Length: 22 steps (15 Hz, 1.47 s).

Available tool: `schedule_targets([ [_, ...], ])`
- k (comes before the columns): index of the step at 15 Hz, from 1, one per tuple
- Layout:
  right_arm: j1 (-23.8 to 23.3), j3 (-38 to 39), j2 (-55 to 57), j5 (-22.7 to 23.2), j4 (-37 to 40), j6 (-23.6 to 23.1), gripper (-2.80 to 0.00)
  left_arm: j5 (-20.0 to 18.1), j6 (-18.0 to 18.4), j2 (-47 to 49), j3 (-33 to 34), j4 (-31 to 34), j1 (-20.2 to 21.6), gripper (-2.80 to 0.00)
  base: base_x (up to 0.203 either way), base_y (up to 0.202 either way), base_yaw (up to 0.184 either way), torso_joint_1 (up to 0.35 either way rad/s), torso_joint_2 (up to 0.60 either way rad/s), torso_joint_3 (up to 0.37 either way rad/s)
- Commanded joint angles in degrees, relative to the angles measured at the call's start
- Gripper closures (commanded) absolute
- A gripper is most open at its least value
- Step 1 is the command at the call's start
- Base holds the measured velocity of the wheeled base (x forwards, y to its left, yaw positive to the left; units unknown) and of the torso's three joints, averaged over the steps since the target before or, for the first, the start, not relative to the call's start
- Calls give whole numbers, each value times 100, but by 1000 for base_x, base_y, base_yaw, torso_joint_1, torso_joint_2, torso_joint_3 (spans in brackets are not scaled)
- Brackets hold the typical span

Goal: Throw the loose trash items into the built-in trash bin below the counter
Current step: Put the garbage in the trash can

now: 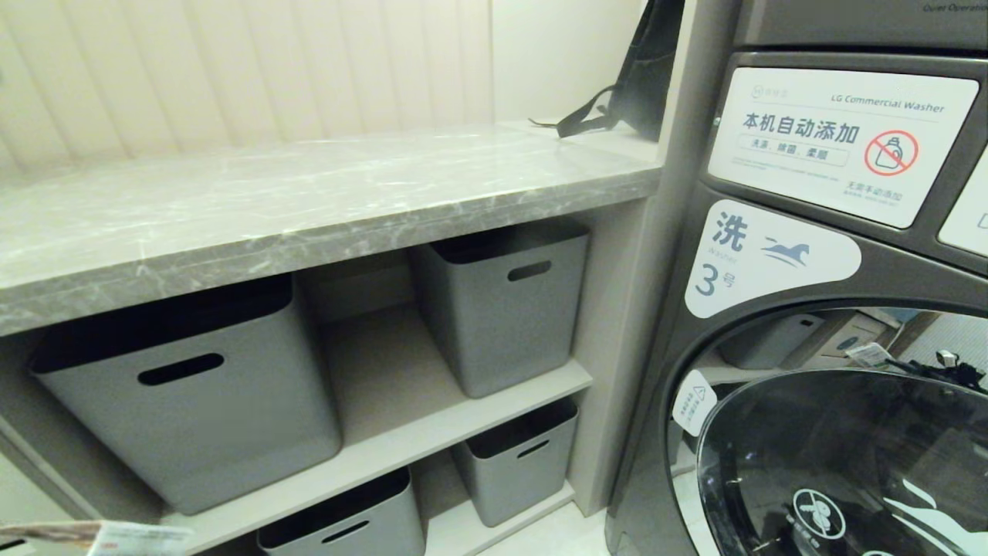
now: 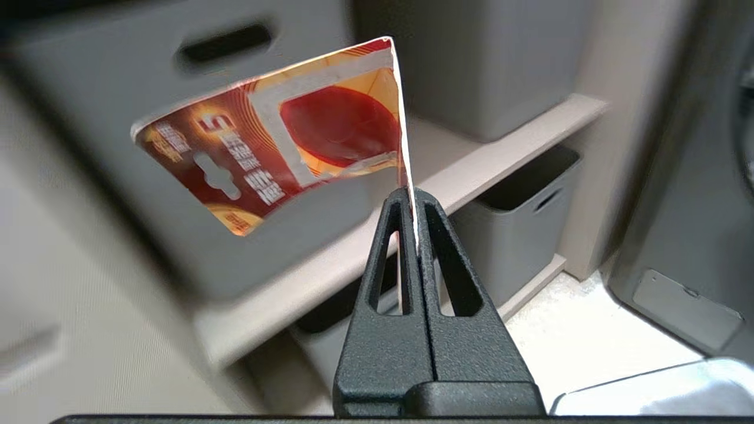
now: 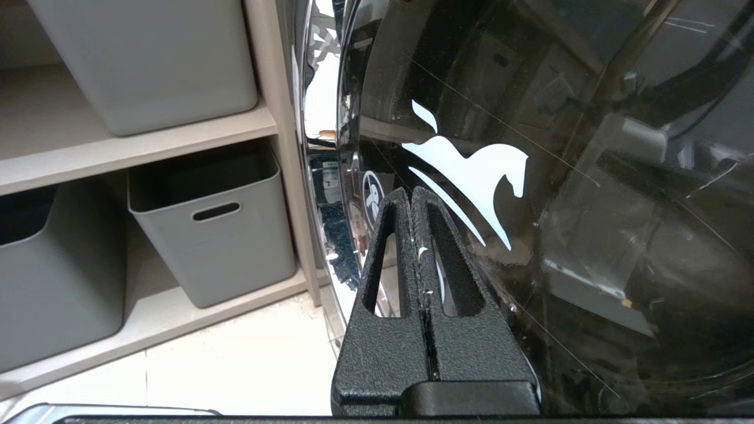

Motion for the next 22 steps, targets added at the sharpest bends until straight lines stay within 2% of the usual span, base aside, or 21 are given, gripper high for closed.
schedule_targets([
  [1, 2, 0, -4, 0, -1, -6, 0, 396, -400, -345, -75, 478, -24, 0, 0, 0, 0, 0, 0, 0],
  [2, 2, 0, -4, 0, -1, -6, 0, 440, -438, -340, -78, 490, -25, 0, 0, 0, 0, 0, 0, 0],
  [4, 2, 0, -4, 0, -1, -5, 0, 810, -657, -340, -58, 499, -25, 0, 0, 0, 0, 0, 0, 0],
  [6, 2, 0, -4, 0, -1, 3, 0, 928, -631, -348, 114, 515, -19, 0, 0, 0, 0, 0, 0, 0],
  [11, 2, 0, -4, 26, -1, -72, 0, 936, -608, -340, 98, 517, -16, 0, 0, 0, 0, 0, 0, 0],
  [14, 10, 0, -4, 70, 7, -317, 0, 936, -582, -340, 98, 517, -20, 0, 0, 0, 0, 0, 0, 0],
  [22, 2, 2, -4, 123, 7, -384, 0, 936, -556, -340, 98, 517, -16, 0, 0, 0, 0, 0, 0, 0],
])
